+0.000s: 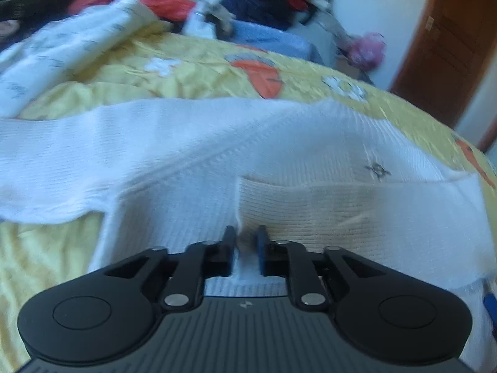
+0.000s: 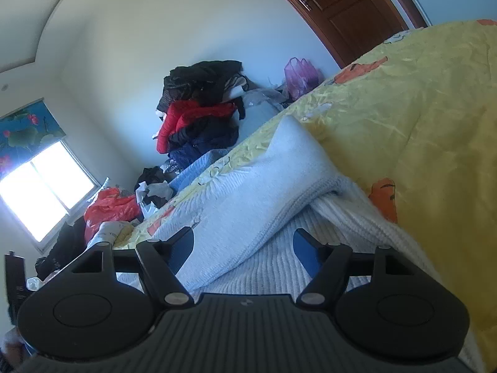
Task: Fold small clothes
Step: 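Carry the sleeve across the cardigan body with the right gripper and release, then grasp the cuff of the other sleeve with the left gripper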
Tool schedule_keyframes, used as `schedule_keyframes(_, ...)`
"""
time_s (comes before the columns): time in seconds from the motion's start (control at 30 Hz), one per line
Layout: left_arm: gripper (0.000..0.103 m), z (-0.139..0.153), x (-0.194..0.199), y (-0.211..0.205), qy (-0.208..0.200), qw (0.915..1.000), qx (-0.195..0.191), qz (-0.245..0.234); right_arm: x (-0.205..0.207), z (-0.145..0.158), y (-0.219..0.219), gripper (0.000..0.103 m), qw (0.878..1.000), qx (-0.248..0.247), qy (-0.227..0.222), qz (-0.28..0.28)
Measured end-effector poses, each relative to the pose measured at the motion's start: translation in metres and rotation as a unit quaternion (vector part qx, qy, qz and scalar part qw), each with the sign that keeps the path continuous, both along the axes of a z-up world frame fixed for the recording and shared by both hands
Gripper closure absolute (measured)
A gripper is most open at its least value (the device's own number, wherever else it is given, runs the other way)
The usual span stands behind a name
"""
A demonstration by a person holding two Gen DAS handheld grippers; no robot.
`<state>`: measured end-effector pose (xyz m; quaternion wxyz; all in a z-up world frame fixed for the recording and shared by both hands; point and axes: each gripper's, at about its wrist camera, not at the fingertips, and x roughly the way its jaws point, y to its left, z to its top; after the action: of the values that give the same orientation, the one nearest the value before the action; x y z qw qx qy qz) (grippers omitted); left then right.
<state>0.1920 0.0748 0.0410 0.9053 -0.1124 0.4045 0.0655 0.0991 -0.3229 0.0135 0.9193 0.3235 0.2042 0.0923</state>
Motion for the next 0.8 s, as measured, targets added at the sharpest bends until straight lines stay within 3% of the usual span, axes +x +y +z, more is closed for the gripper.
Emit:
schedule_keyframes(0.13, 0.067, 0.016, -0.029, -0.006, -0.101, 0.9949, 0.006, 0.008, 0.001, 0.011, 0.0, 0.028, 1.0, -0.014, -0.007, -0.017)
schedule_keyframes(0.17, 0.059, 0.016, -0.035, -0.009, -0.12, 0.9927, 0.011, 0.004, 0.005, 0.019, 0.0, 0.028, 0.999, -0.029, -0.016, -0.023)
schedule_keyframes(0.2, 0.044, 0.015, -0.037, -0.013, -0.13, 0.9914, 0.014, -0.006, 0.012, 0.025, 0.001, 0.028, 0.998, -0.044, -0.024, -0.024)
schedule_keyframes(0.23, 0.038, 0.011, -0.035, -0.019, -0.129, 0.9913, 0.018, -0.021, 0.025, 0.033, 0.003, 0.028, 0.997, -0.069, -0.026, -0.022)
schedule_keyframes(0.37, 0.037, -0.006, -0.015, -0.036, -0.103, 0.9928, 0.027, -0.055, 0.093, 0.047, 0.019, 0.028, 0.984, -0.179, 0.008, 0.006)
schedule_keyframes(0.43, 0.037, -0.02, 0.001, -0.039, -0.059, 0.9964, 0.023, -0.056, 0.124, 0.047, 0.028, 0.029, 0.971, -0.235, 0.028, 0.023)
schedule_keyframes(0.53, 0.028, -0.03, -0.007, -0.046, -0.071, 0.9936, 0.048, -0.073, 0.156, 0.034, 0.038, 0.028, 0.95, -0.298, 0.079, 0.042)
schedule_keyframes(0.6, 0.026, -0.035, -0.013, -0.049, -0.081, 0.99, 0.069, -0.092, 0.16, 0.016, 0.043, 0.024, 0.938, -0.328, 0.101, 0.054)
schedule_keyframes(0.63, 0.026, -0.035, -0.014, -0.047, -0.082, 0.9903, 0.063, -0.093, 0.154, 0.007, 0.044, 0.022, 0.934, -0.344, 0.081, 0.055)
schedule_keyframes(0.73, 0.02, -0.036, -0.01, -0.043, -0.085, 0.9913, 0.039, -0.092, 0.146, 0.001, 0.043, 0.019, 0.936, -0.338, 0.078, 0.056)
schedule_keyframes(0.8, 0.014, -0.036, -0.007, -0.048, -0.084, 0.9906, 0.044, -0.098, 0.143, -0.001, 0.046, 0.018, 0.934, -0.345, 0.081, 0.057)
